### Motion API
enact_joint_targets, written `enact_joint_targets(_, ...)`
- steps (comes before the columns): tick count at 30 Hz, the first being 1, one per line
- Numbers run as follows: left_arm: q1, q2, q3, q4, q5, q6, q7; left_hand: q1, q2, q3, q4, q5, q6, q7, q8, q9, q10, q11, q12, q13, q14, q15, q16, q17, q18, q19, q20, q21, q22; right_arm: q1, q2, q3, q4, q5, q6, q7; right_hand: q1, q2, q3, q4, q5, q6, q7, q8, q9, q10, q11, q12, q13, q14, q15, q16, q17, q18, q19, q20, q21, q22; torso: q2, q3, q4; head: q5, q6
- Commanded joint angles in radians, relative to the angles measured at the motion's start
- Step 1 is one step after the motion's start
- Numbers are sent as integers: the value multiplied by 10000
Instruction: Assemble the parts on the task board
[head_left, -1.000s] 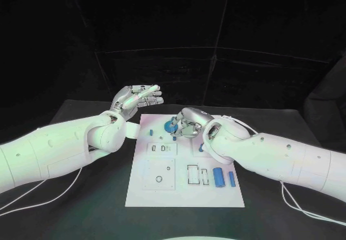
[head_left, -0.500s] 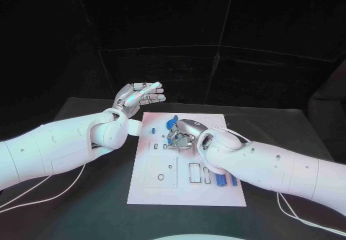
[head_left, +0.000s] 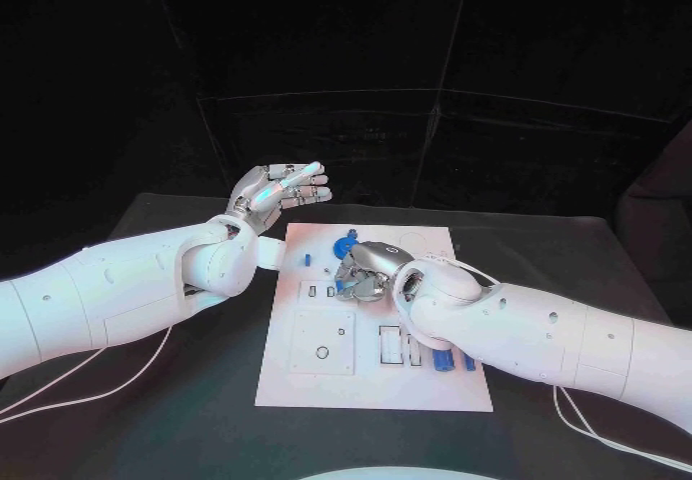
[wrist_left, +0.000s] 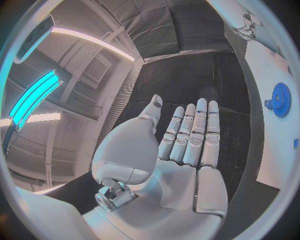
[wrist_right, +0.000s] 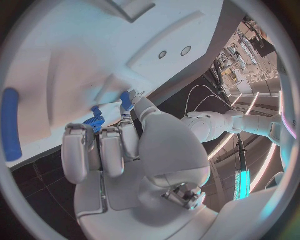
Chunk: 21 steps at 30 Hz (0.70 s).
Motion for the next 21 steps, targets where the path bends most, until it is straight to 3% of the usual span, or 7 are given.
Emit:
enact_joint_targets(1, 22, 10, 10, 6, 65, 89, 70, 40, 97, 6, -79, 52, 30, 176, -41, -8, 49, 19, -52, -8, 88, 11, -29, -11, 57, 83, -5, -59, -11, 12, 19, 0, -17, -135, 229, -71, -71, -5, 275, 232, 25, 228, -161, 57, 20, -28, -33, -12, 478, 771, -66, -30, 1242, -151, 47, -38, 51, 1395, 7, 5, 3, 12, -9)
enact_joint_targets(12, 22, 14, 10, -5, 65, 106, 60, 52, 107, 11, -94, 53, 40, 171, -40, -6, 62, 14, -51, -7, 102, 7, -32, -10, 59, 97, -7, -69, -10, 11, 50, -2, -147, -137, 542, -196, -218, -118, 297, 275, -80, 145, -130, -4, -8, -56, -10, -54, 448, 770, -49, -37, 1235, -146, 31, -25, 40, 1377, 13, 8, -7, -1, -48)
enact_joint_targets(21, 21, 17, 10, -14, 65, 116, 52, 52, 107, 11, -94, 53, 40, 171, -40, -6, 62, 14, -51, -7, 102, 7, -32, -10, 59, 97, -7, -69, -10, 11, 73, -3, -162, -166, 931, -274, -447, -377, 251, 351, -153, -47, -41, -136, -52, -143, 64, -164, 359, 763, 9, -56, 1204, -135, -6, 19, 12, 1333, 8, 8, -2, -17, -74)
